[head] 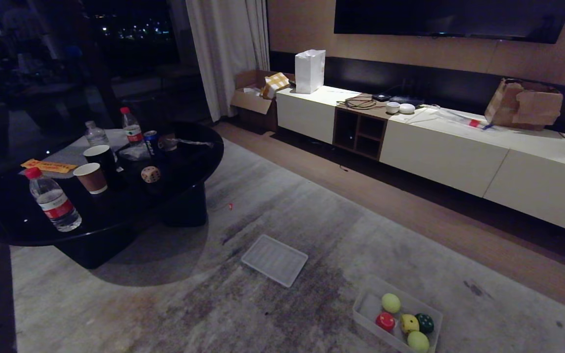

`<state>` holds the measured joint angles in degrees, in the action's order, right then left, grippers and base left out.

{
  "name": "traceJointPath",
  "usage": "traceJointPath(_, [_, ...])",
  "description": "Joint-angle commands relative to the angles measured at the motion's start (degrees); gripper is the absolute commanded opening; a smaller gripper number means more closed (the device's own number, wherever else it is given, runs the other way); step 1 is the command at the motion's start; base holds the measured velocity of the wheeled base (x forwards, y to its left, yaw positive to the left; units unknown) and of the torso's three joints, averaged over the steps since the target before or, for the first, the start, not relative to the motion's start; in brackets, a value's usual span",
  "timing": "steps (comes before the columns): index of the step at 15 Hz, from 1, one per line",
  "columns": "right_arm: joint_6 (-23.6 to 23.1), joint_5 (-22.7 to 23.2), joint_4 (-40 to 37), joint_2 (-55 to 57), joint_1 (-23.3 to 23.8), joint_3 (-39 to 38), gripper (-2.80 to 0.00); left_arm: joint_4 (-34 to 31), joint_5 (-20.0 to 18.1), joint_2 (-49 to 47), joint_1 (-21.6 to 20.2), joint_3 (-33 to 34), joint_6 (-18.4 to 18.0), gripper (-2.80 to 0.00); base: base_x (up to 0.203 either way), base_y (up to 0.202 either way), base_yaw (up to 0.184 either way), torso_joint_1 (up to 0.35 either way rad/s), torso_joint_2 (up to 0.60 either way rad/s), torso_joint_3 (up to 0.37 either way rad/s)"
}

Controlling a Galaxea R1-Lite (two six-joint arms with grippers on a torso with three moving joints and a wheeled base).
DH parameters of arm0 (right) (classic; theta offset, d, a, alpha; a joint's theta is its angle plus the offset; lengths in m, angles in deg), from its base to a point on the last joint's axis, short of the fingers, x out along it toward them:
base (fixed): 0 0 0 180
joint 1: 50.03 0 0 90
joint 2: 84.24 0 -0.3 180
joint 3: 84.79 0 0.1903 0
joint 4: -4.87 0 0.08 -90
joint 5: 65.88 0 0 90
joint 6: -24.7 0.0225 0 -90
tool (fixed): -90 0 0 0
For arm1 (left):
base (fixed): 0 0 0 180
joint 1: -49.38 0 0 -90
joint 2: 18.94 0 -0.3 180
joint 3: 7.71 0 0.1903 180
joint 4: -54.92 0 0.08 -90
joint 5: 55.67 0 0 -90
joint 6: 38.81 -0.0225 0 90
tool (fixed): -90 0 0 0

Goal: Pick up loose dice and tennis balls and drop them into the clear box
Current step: Pick up toys out of the box

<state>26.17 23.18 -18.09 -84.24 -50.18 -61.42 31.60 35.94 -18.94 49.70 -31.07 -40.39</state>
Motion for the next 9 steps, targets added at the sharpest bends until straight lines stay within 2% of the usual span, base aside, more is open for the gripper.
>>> traceJointPath(1, [0.0,0.0,0.0,0.1,0.0,-0.2,-2.8,0.0,0.1,-0.1,0.0,0.1,0.0,-2.8,0.0,0.0,0.0,0.0,0.0,0.0])
traceJointPath(9, [0.1,0.0,0.0,0.1,0.0,-0.2,-2.8,0.0,0.1,-0.1,0.0,0.1,0.1,-2.8,-0.001,-0.007,0.155,0.003,0.0,0.003])
